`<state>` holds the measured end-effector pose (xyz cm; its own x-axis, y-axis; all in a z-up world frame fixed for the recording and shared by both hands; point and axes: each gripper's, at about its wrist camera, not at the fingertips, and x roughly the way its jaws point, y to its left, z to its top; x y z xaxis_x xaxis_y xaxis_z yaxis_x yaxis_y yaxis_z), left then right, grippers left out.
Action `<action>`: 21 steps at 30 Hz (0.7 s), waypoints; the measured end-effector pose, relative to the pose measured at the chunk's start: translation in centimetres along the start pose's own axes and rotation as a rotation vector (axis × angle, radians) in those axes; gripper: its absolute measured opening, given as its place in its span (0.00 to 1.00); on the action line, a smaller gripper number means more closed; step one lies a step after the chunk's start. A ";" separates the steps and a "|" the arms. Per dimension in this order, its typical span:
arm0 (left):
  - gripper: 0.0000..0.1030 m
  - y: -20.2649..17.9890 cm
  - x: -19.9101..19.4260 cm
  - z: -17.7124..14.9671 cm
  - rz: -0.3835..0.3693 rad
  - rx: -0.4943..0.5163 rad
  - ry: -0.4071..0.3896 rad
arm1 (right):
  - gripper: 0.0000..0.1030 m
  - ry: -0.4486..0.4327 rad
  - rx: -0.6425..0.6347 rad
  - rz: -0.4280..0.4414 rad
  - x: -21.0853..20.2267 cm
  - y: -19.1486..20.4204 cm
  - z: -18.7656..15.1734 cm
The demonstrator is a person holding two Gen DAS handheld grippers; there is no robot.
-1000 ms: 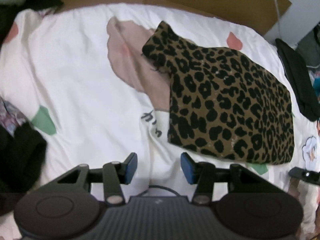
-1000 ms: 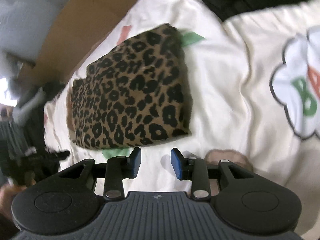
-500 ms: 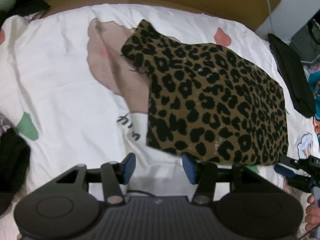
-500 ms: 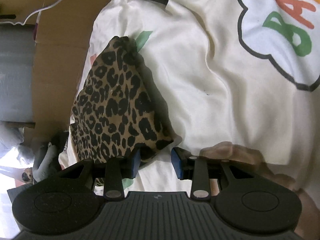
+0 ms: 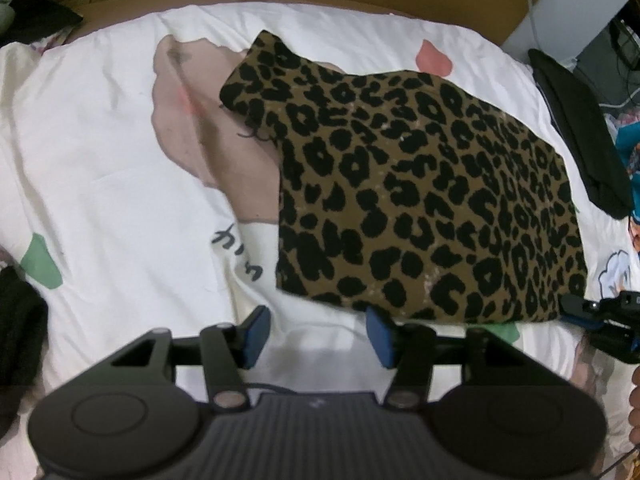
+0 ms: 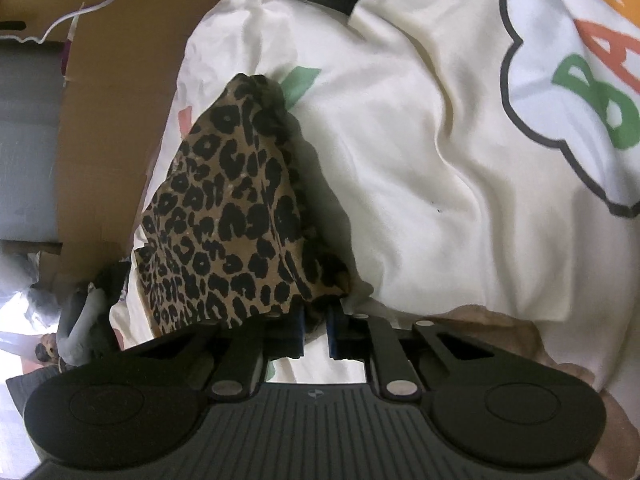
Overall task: Fold clothes
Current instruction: 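Withdraw both open tools from the folded garment, then grasp the end of the leopard-print garment with both tools side by side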
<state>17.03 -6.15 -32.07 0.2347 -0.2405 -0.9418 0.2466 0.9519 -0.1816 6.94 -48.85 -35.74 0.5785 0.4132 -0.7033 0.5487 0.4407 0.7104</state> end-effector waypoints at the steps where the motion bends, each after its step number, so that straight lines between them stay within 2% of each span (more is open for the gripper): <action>1: 0.55 0.0 0.0 -0.1 0.001 -0.001 0.000 | 0.09 -0.001 -0.004 0.000 -0.2 0.1 0.0; 17: 0.55 0.5 -0.1 0.0 -0.023 -0.020 -0.022 | 0.08 -0.052 -0.025 -0.008 -1.6 0.7 0.7; 21: 0.55 0.6 -0.3 0.3 -0.035 -0.014 -0.032 | 0.13 -0.041 -0.010 0.002 -1.3 0.0 0.1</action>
<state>17.37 -5.57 -31.79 0.2565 -0.2799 -0.9251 0.2418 0.9453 -0.2190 6.32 -49.47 -34.82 0.6038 0.3816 -0.6999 0.5414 0.4481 0.7114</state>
